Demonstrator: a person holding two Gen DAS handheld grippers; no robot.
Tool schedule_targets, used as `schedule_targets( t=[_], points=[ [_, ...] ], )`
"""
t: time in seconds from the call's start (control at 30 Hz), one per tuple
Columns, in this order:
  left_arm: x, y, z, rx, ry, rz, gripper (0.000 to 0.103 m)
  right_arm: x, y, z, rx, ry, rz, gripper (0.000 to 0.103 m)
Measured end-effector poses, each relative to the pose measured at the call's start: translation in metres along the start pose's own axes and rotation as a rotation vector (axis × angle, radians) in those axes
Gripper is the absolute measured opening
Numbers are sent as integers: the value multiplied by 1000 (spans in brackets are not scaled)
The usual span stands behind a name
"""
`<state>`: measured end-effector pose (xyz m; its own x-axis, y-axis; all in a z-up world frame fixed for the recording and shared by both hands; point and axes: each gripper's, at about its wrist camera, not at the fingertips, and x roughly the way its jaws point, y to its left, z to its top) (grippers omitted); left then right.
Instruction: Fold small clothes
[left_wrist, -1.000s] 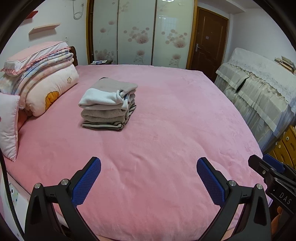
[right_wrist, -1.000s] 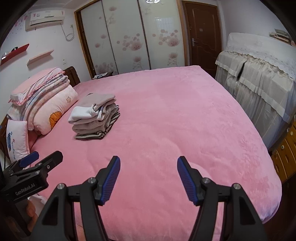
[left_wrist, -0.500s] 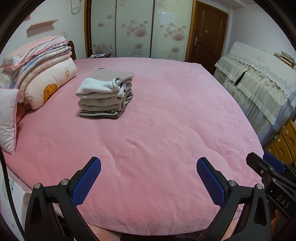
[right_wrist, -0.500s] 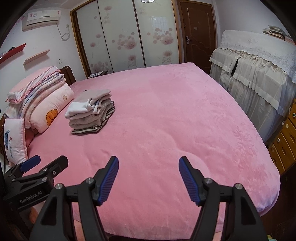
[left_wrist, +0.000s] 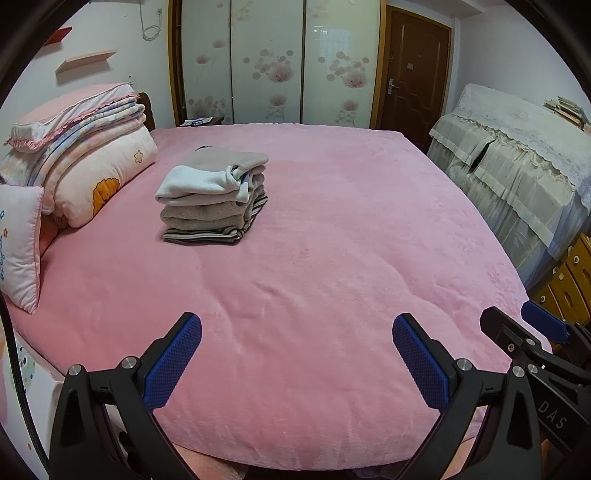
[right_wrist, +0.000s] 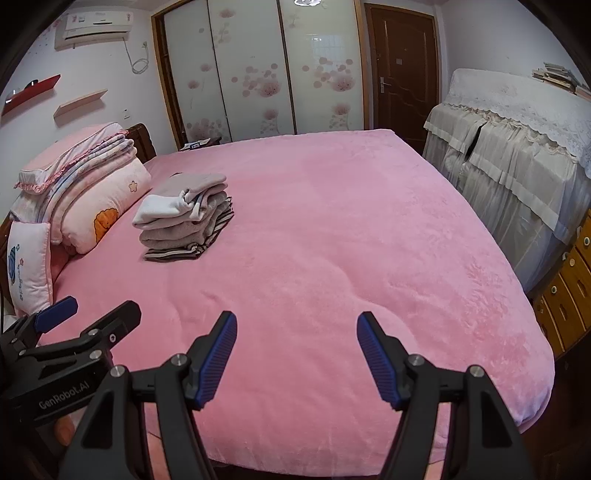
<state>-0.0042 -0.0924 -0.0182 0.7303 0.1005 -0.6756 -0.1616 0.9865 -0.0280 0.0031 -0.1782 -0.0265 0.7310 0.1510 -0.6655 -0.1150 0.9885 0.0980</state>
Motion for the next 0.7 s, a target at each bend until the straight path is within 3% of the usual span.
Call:
schedule_targets(
  t=[0.7],
  points=[
    [6,-1,0,-4,28,-11,103,9,1,-1,4,31,7,68]
  ],
)
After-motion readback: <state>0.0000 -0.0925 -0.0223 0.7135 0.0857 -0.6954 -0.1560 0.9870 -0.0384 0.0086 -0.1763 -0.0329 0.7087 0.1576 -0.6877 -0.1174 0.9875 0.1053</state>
